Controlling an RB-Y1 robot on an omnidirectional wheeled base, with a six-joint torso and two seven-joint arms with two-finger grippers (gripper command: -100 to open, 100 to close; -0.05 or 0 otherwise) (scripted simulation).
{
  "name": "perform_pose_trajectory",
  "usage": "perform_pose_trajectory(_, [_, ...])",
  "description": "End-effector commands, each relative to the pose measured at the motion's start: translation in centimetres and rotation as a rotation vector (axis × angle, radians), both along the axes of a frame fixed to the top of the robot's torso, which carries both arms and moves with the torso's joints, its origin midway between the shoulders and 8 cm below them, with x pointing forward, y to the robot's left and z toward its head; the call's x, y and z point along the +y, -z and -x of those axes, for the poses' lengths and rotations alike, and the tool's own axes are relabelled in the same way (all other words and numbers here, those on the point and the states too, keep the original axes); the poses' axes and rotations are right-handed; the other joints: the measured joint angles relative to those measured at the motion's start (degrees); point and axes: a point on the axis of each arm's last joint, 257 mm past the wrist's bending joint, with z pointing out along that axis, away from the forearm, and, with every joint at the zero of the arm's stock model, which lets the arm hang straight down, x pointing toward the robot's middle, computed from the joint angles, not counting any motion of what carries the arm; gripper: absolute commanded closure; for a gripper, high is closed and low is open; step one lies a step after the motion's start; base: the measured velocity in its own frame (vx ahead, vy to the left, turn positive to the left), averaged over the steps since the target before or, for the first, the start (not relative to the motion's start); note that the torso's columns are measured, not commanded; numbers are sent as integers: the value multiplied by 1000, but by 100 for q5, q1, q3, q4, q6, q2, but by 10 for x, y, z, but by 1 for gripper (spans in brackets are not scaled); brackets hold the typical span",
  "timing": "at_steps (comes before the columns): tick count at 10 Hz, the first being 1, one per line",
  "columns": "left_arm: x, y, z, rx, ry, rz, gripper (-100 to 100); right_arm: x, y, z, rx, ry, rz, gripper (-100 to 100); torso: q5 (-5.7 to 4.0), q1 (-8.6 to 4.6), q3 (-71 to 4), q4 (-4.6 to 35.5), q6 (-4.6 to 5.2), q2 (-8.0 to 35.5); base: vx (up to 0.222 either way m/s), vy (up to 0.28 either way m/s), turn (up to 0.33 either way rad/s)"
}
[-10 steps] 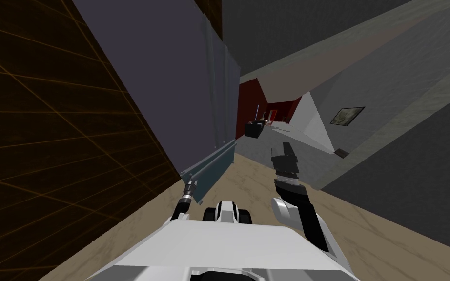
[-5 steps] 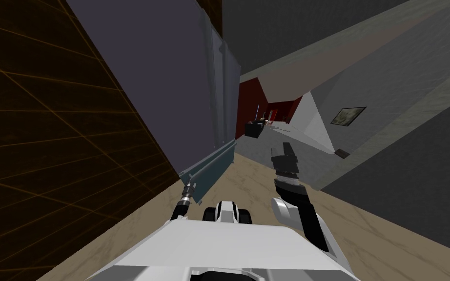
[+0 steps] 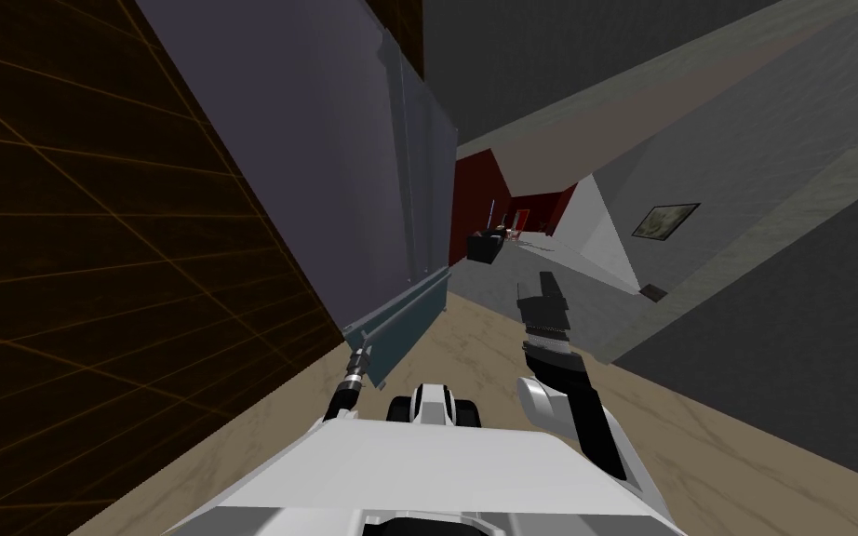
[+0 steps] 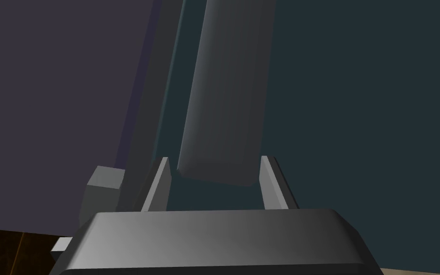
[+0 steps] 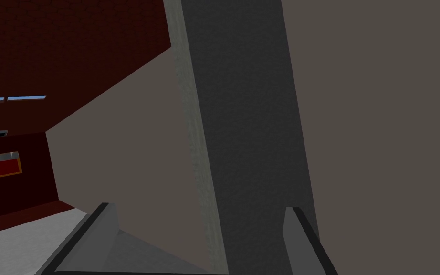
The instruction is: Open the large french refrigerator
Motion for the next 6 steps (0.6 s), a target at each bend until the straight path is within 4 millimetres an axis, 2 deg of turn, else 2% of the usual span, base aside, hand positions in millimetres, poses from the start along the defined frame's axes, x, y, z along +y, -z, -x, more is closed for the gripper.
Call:
perform_pose_trajectory(1, [-3, 5, 0, 21, 4, 4, 100, 0, 0, 0, 0, 0, 0, 0, -7, -11, 0, 2, -5, -1, -95, -180, 29])
perform_pose_trajectory(3, [-5, 5, -3, 26, 8, 4, 100, 0, 0, 0, 0, 0, 0, 0, -11, -3, -15, 6, 7, -25, -123, -185, 31])
perform_pose_trajectory(4, [-2, 1, -3, 14, 5, 2, 100, 0, 0, 0, 0, 0, 0, 0, -8, 2, -13, 7, 12, -22, -75, -94, 11])
perform_pose_trajectory(6, [-8, 5, -3, 26, 11, 4, 100, 0, 0, 0, 0, 0, 0, 0, -11, 21, -17, 13, 2, -24, -102, -115, 19])
